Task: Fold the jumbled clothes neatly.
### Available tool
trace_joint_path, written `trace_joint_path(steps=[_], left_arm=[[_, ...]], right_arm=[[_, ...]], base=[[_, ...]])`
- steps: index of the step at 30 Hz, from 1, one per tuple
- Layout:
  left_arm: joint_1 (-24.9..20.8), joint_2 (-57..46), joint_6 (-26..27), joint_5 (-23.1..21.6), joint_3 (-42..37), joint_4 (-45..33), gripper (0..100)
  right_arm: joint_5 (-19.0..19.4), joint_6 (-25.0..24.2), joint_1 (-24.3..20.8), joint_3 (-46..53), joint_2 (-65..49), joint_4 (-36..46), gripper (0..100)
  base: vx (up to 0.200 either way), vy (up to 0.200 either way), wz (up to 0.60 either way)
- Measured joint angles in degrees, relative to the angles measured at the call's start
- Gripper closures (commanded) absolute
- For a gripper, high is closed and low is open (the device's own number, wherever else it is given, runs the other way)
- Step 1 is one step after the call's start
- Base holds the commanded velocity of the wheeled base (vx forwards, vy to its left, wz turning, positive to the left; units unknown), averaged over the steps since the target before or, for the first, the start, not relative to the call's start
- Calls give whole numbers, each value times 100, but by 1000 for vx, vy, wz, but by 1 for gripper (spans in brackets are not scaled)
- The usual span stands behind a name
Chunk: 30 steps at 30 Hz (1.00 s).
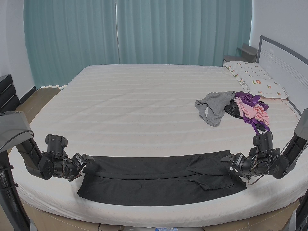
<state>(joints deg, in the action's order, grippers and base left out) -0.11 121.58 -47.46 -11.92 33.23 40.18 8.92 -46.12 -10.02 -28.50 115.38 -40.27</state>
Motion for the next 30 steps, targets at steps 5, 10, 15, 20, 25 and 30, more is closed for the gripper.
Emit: trace_joint_path(steps=[5, 10, 15, 20, 25, 30], left_arm=[[-104, 185, 6, 358, 89, 29, 100], [-206, 315, 6, 514, 157, 38, 100], [-219, 336, -6, 539, 202, 44, 100], [-228, 284, -20, 580, 210, 57, 100], [-228, 232, -28, 601, 210, 65, 100], [-226, 202, -33, 605, 213, 76, 100]], right_arm=[[-102, -288, -183, -27, -9, 215, 0], [-247, -457, -325, -60, 52, 252, 0], [-461, -818, -412, -212, 193, 327, 0], [-501, -1267, -485, -473, 308, 683, 0], [-534, -1532, -516, -833, 438, 926, 0], [-685, -1557, -524, -1083, 656, 948, 0]], base=[[0, 0, 0], [0, 0, 0], [0, 0, 0], [0, 0, 0], [0, 0, 0], [0, 0, 0]])
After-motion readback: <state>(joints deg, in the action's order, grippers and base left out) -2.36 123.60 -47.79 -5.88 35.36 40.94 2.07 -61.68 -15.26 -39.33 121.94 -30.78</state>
